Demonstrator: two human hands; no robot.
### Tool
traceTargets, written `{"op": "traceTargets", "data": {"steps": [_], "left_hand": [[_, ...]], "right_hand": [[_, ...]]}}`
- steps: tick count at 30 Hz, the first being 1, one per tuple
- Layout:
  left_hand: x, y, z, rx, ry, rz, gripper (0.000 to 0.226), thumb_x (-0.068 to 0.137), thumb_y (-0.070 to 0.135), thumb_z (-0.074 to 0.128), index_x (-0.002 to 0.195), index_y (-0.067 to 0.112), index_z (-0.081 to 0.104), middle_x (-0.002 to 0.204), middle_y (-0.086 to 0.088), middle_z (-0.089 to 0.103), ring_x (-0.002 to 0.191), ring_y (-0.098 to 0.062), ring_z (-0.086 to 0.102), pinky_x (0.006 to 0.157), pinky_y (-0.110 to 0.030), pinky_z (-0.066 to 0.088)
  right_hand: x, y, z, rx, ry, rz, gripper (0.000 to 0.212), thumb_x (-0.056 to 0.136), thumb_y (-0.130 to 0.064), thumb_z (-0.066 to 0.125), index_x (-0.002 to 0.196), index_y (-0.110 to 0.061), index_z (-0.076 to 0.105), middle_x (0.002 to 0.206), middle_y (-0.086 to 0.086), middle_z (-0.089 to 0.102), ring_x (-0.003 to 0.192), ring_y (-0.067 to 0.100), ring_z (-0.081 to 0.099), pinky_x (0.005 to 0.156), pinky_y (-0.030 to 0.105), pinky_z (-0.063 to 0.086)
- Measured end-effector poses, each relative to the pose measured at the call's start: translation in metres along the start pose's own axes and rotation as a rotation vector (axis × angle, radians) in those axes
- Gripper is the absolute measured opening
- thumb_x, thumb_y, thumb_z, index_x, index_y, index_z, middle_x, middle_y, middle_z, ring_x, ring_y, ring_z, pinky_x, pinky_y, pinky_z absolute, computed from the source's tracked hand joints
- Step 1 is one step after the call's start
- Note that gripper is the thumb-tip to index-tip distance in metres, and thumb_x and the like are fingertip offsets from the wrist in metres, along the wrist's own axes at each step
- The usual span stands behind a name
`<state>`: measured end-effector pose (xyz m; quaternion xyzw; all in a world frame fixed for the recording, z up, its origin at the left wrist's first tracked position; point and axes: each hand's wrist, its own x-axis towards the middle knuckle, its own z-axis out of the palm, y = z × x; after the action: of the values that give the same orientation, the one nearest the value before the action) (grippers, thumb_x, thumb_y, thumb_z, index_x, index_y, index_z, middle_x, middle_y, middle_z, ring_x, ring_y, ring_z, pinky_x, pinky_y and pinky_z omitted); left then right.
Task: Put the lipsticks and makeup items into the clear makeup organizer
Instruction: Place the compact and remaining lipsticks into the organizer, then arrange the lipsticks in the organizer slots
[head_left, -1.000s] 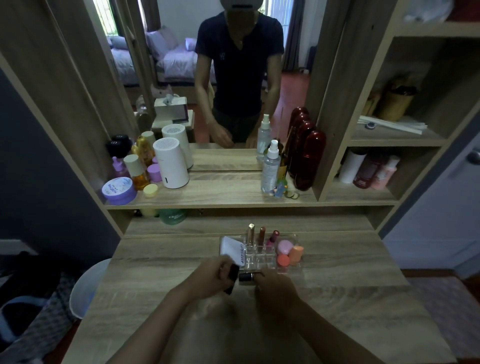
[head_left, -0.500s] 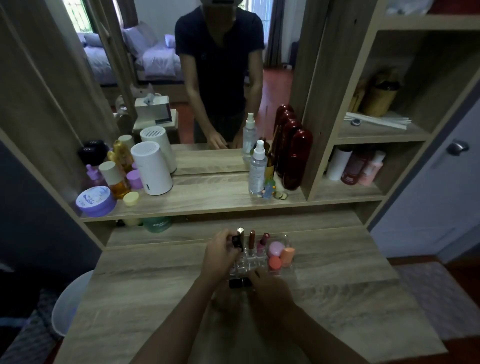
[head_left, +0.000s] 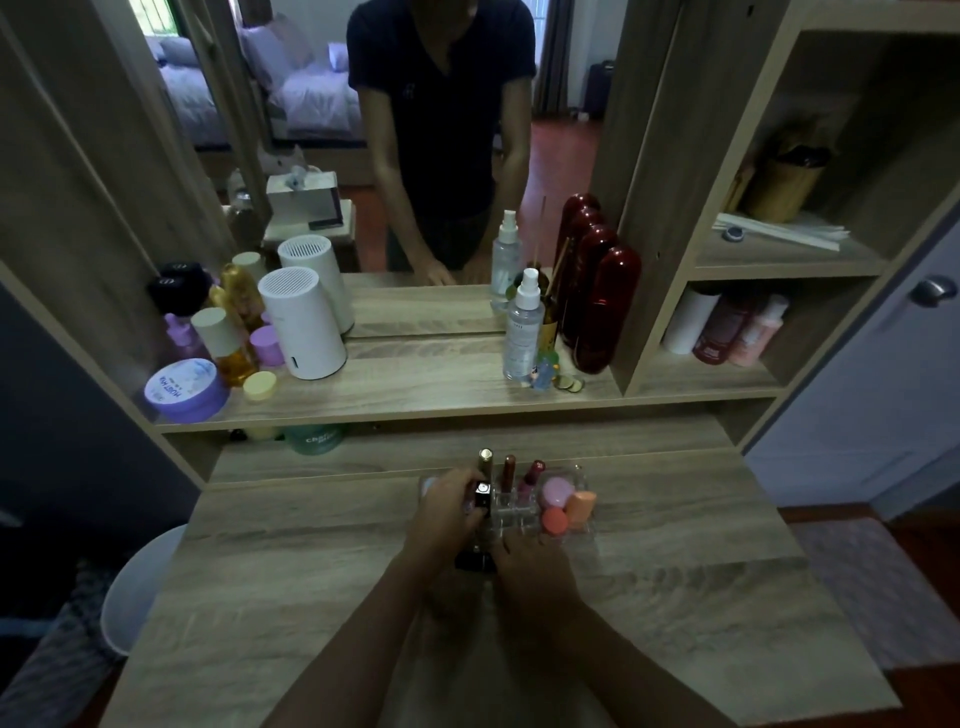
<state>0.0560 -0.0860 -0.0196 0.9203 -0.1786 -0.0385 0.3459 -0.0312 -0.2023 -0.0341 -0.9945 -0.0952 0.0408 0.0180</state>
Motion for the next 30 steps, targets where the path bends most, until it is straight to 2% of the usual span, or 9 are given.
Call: {"op": "traceTargets", "data": {"steps": [4,6,8,9,13,16,21,25,30], "left_hand": [[0.001,-0.006,0.003,0.007,-0.01,0.002,0.023,0.078,0.009,0.066,0.1,0.017,0.064,0.1,0.0,0.069,0.095,-0.017,0.061,0.098,-0.037,0.042],[0.001,-0.008,0.004,0.029,-0.033,0.002,0.023,0.08,0.01,0.065,0.102,0.017,0.064,0.101,0.0,0.07,0.096,-0.018,0.061,0.098,-0.033,0.037],[0.0,-0.01,0.005,0.045,-0.044,0.005,0.023,0.081,0.01,0.064,0.103,0.016,0.064,0.103,-0.001,0.069,0.094,-0.016,0.059,0.09,-0.024,0.034],[0.0,-0.011,0.006,0.05,-0.043,0.009,0.022,0.082,0.01,0.064,0.103,0.016,0.063,0.103,-0.002,0.068,0.092,-0.013,0.056,0.085,-0.02,0.032],[0.001,-0.011,0.008,0.059,-0.052,0.0,0.021,0.083,0.013,0.064,0.104,0.015,0.062,0.105,-0.003,0.066,0.095,-0.013,0.055,0.085,-0.017,0.03],[0.002,-0.01,0.009,0.065,-0.047,-0.017,0.017,0.083,0.012,0.063,0.1,0.014,0.062,0.1,-0.004,0.066,0.093,-0.017,0.056,0.085,-0.02,0.03],[0.002,-0.01,0.009,0.067,-0.051,-0.021,0.016,0.081,0.011,0.063,0.097,0.011,0.061,0.1,-0.007,0.064,0.095,-0.022,0.056,0.082,-0.02,0.029],[0.002,-0.01,0.008,0.064,-0.053,-0.004,0.023,0.079,0.018,0.067,0.102,0.015,0.061,0.102,-0.004,0.063,0.089,-0.01,0.048,0.08,-0.019,0.027],[0.004,-0.01,0.008,0.068,-0.05,-0.03,0.021,0.082,0.024,0.065,0.101,0.014,0.061,0.103,-0.006,0.064,0.099,-0.02,0.055,0.093,-0.032,0.035]], "right_hand": [[0.003,-0.002,-0.003,0.031,0.035,0.003,0.042,0.03,-0.05,0.091,0.057,-0.023,0.073,0.058,-0.006,0.071,0.051,0.004,0.067,0.047,0.012,0.051],[0.004,0.003,-0.006,0.081,0.004,0.009,0.039,0.055,-0.045,0.086,0.082,-0.019,0.074,0.085,0.001,0.075,0.076,0.013,0.071,0.067,0.021,0.056],[0.005,0.006,-0.003,0.144,-0.073,0.015,0.04,0.086,-0.036,0.063,0.115,-0.009,0.061,0.121,0.012,0.063,0.11,0.025,0.06,0.094,0.035,0.048],[0.004,0.009,-0.004,0.2,-0.093,0.015,0.04,0.09,-0.035,0.057,0.12,-0.009,0.056,0.126,0.012,0.06,0.114,0.027,0.057,0.096,0.036,0.045],[0.0,0.025,-0.027,0.452,0.002,0.06,0.022,0.089,-0.021,0.061,0.105,-0.006,0.062,0.106,0.012,0.069,0.098,0.024,0.066,0.076,0.024,0.049],[0.008,0.04,-0.052,0.562,0.097,0.162,0.016,0.087,-0.012,0.064,0.101,-0.003,0.065,0.104,0.013,0.068,0.097,0.022,0.066,0.085,0.031,0.057],[0.025,0.042,-0.083,0.64,0.209,0.244,0.016,0.084,-0.006,0.065,0.099,-0.007,0.068,0.099,0.012,0.073,0.094,0.023,0.066,0.087,0.041,0.054],[0.036,0.033,-0.08,0.584,0.166,0.205,0.021,0.088,-0.005,0.061,0.108,-0.008,0.066,0.108,0.011,0.071,0.1,0.022,0.065,0.091,0.036,0.053],[0.044,0.03,-0.068,0.416,0.043,0.198,0.022,0.093,-0.011,0.054,0.113,-0.01,0.064,0.113,0.008,0.069,0.104,0.02,0.063,0.088,0.027,0.046]]}}
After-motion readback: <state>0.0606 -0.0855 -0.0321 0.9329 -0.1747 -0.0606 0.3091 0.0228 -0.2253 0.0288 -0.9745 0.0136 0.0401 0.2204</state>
